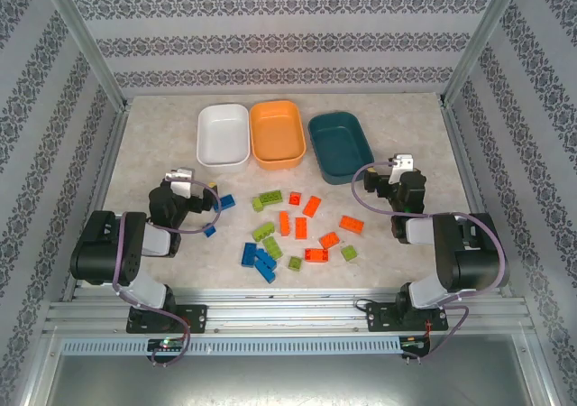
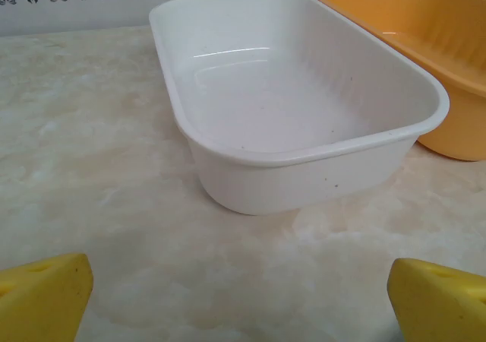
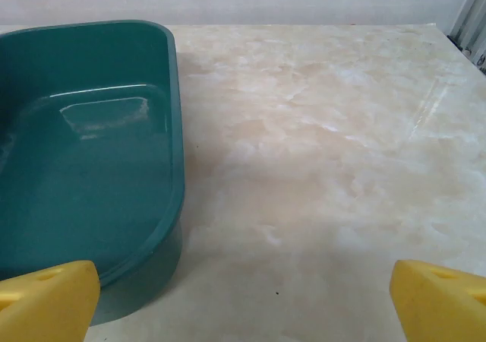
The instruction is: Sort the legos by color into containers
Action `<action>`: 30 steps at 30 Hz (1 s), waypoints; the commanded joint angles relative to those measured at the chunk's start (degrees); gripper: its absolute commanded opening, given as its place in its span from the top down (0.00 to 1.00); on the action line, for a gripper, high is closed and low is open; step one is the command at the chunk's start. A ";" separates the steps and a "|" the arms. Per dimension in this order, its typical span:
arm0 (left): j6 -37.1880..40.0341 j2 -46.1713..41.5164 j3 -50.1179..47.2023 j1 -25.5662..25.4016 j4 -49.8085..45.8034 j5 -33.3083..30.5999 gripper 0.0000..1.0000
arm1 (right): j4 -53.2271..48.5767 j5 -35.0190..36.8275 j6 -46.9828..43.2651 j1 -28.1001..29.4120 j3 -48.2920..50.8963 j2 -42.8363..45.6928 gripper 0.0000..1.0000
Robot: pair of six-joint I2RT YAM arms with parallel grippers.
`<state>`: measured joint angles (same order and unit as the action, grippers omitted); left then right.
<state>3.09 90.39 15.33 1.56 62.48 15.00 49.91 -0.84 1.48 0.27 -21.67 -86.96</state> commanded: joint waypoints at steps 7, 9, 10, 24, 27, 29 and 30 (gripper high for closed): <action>1.02 0.32 0.65 -0.24 2.33 1.11 0.00 | 0.54 0.59 -0.38 0.25 -0.65 0.53 0.02; 1.00 0.32 0.65 -0.24 2.30 1.13 0.00 | 0.54 0.64 -0.41 0.25 -0.65 0.51 0.02; 0.96 0.33 0.66 -0.24 2.35 1.10 0.00 | 0.54 0.65 -0.47 0.30 -0.65 0.52 0.02; -0.47 0.32 4.45 -0.23 -4.73 -2.73 0.00 | 0.62 -0.78 0.06 -0.37 -0.74 0.43 0.02; -1.25 0.34 6.07 -0.20 -7.73 -4.96 0.00 | 0.54 -0.94 0.15 -0.54 -0.74 0.45 0.02; -1.84 0.36 6.49 -0.11 -8.53 -6.50 0.00 | 0.53 -0.92 0.16 -0.54 -0.74 0.42 0.02; -1.94 0.40 6.63 -0.21 -8.54 -6.81 0.00 | 0.53 -0.92 0.11 -0.54 -0.74 0.46 0.02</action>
<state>2.50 90.39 20.49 1.56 56.53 10.70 49.91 -0.89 1.50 0.12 -21.67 -86.96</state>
